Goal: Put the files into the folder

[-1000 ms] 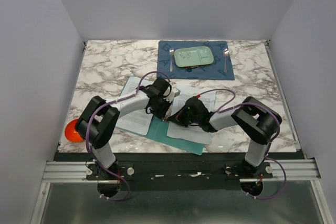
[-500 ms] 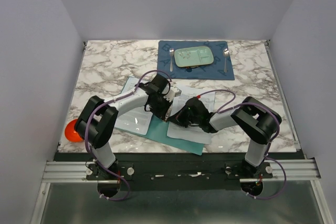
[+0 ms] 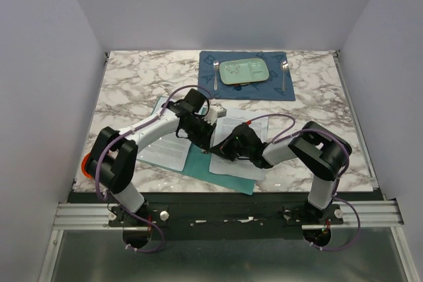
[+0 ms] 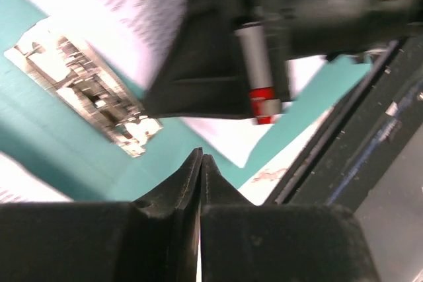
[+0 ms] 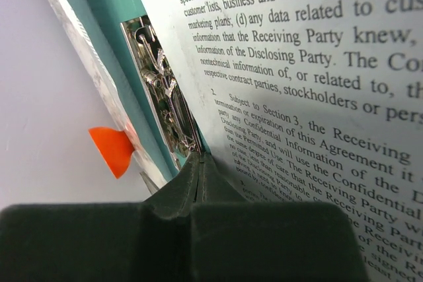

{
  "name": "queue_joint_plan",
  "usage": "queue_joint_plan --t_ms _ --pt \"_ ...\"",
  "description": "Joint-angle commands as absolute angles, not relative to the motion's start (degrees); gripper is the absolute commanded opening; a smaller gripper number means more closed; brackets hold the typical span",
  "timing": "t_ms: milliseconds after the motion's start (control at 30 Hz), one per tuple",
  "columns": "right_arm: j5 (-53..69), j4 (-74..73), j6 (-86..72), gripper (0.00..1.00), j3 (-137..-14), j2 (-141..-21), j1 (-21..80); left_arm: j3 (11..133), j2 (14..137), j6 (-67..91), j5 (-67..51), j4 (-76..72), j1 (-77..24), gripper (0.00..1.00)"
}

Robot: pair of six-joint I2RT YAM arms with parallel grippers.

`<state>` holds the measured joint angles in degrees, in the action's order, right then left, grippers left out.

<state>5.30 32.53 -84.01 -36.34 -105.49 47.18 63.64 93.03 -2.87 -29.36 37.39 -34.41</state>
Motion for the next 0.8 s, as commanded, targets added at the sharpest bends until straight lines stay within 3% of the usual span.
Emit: queue_joint_plan --t_ms 0,233,767 --pt "0.4 14.2 -81.0 0.00 -32.6 -109.2 47.6 61.0 93.7 -1.9 -26.5 35.5 -31.4 0.13" --pt "0.4 14.7 -81.6 0.00 -32.0 -109.2 47.6 58.1 94.3 -1.0 -26.2 32.2 -30.8 0.31" --pt "0.4 15.4 -81.4 0.00 -31.6 -109.9 47.7 58.4 97.9 -0.2 -21.8 29.2 -30.8 0.32"
